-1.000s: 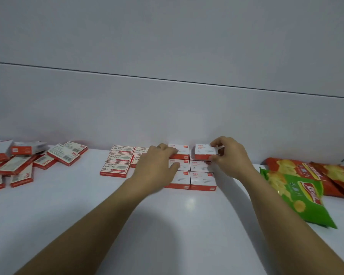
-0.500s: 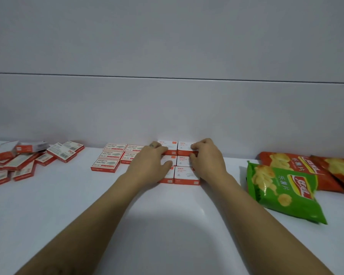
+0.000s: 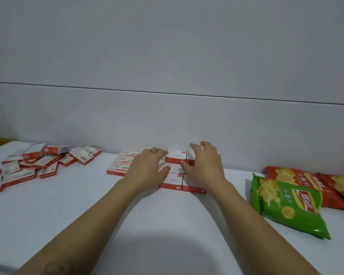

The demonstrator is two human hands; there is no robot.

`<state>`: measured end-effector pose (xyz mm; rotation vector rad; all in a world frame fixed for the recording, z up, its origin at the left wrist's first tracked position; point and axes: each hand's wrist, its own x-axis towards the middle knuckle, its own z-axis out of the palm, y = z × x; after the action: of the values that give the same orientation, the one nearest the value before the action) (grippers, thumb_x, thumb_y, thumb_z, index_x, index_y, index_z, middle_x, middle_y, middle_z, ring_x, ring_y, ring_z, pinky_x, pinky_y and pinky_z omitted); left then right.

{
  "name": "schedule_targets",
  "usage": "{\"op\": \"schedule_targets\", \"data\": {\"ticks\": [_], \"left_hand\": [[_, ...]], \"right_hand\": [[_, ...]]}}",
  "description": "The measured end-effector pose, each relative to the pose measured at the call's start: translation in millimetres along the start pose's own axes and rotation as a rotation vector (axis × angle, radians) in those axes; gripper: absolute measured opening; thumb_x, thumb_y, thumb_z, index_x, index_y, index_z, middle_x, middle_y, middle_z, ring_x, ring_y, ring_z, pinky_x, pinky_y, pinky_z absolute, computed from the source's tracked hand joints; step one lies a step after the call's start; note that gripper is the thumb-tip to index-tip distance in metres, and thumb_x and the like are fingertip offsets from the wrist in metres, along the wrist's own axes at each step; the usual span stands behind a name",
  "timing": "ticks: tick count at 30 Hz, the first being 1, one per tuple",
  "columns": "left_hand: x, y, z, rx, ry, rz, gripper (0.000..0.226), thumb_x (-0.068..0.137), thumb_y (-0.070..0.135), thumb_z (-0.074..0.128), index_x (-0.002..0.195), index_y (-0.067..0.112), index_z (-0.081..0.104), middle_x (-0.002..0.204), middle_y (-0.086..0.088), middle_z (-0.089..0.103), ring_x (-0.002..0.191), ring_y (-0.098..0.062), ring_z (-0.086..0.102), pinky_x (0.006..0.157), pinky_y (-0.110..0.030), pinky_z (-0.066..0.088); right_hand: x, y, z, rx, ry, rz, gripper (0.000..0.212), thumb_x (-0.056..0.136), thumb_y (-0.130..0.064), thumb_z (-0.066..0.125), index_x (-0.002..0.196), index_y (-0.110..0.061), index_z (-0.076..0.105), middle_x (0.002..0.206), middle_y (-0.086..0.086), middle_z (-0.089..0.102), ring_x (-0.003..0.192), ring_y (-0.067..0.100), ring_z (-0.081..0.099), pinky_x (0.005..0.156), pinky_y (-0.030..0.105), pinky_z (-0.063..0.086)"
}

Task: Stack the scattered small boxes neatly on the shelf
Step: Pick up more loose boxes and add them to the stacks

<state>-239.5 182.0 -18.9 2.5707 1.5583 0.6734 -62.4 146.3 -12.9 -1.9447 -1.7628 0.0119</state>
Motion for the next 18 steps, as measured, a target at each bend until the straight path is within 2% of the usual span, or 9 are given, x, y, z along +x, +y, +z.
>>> {"op": "schedule_targets", "data": {"ticks": [7, 12, 18], "left_hand": [[-31.8, -51.9, -42.6, 0.042, 0.102, -0.071, 0.047, 0.088, 0.045, 0.056, 0.131, 0.027, 0.052, 0.132, 0.004, 0.055, 0.121, -0.019, 0.045, 0.096, -0.035, 0.038], [-64.5, -100.0, -69.2, 0.052, 0.149, -0.187, 0.051, 0.087, 0.048, 0.056, 0.133, 0.028, 0.049, 0.138, 0.004, 0.051, 0.127, -0.018, 0.041, 0.105, -0.039, 0.034], [-102.9, -163.6, -95.5, 0.107, 0.172, -0.365, 0.057, 0.087, 0.053, 0.054, 0.138, 0.03, 0.044, 0.144, 0.002, 0.045, 0.132, -0.023, 0.038, 0.106, -0.041, 0.032]], "right_hand": [[4.6, -68.8, 1.7, 0.086, -0.033, -0.222, 0.076, 0.084, -0.049, 0.063, 0.147, -0.029, 0.028, 0.156, 0.006, 0.02, 0.141, 0.026, 0.02, 0.113, 0.042, 0.023], [6.6, -121.9, 16.9, 0.109, -0.112, -0.304, 0.079, 0.083, -0.049, 0.065, 0.148, -0.03, 0.025, 0.157, 0.005, 0.017, 0.142, 0.025, 0.019, 0.114, 0.042, 0.023], [2.4, -187.7, 50.9, 0.126, -0.209, -0.375, 0.079, 0.084, -0.05, 0.063, 0.149, -0.03, 0.023, 0.157, 0.004, 0.018, 0.142, 0.024, 0.02, 0.114, 0.042, 0.023]]}}
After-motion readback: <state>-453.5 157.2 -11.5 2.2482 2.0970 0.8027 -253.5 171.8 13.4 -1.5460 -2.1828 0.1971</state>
